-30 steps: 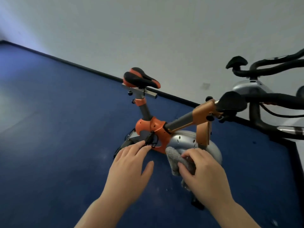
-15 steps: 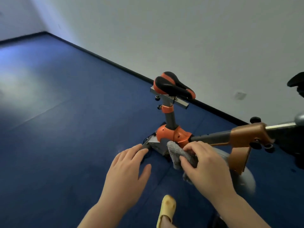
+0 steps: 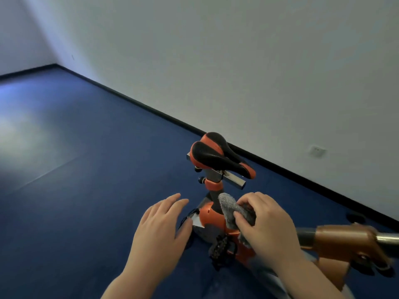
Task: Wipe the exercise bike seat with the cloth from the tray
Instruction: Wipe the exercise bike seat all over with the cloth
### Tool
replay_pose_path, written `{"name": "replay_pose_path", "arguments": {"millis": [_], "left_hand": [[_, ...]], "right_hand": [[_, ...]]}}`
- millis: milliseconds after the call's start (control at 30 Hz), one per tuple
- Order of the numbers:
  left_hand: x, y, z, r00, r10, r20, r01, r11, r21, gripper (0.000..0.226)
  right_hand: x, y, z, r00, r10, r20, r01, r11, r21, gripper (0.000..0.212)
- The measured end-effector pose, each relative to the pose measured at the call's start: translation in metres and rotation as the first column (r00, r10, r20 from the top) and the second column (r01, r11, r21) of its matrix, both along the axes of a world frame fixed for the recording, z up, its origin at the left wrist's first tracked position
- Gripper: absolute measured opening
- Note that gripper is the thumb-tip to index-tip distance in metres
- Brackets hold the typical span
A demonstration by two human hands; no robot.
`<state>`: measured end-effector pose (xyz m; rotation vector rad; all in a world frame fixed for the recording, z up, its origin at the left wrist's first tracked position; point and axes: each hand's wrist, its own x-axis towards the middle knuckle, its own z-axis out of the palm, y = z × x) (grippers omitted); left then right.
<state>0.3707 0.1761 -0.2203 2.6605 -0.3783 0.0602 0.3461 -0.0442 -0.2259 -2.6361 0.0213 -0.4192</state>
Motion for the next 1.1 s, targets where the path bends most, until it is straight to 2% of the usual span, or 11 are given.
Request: {"name": "replay_pose_path", "arguments": {"millis": [233, 567, 867, 1100], "left_hand": [[0.061, 0.000, -0.016, 0.998, -0.009, -0.067, 0.008, 1.000, -0.011, 0.044], [0.192, 0.003, -0.024, 0.971, -0.229, -0.066, 0.228, 0.974, -0.019, 0.042], [0.263, -0.009, -0.049, 0.887, -0.433, -0.159, 0.435, 0.900, -0.029, 0.045], [0.275, -0.029, -0.060, 0.887, -0.428, -0.175, 0.421, 0.904, -0.078, 0.047]], "right_hand": [[0.057, -0.004, -0.009, 0.997, -0.037, -0.074, 0.037, 0.999, -0.003, 0.017], [0.152, 0.020, -0.015, 0.976, -0.193, -0.099, 0.196, 0.980, 0.026, 0.016], [0.180, 0.023, -0.024, 0.915, -0.402, -0.044, 0.403, 0.915, 0.025, 0.018], [0.198, 0.001, -0.038, 0.914, -0.405, 0.033, 0.406, 0.913, -0.038, 0.024]]}}
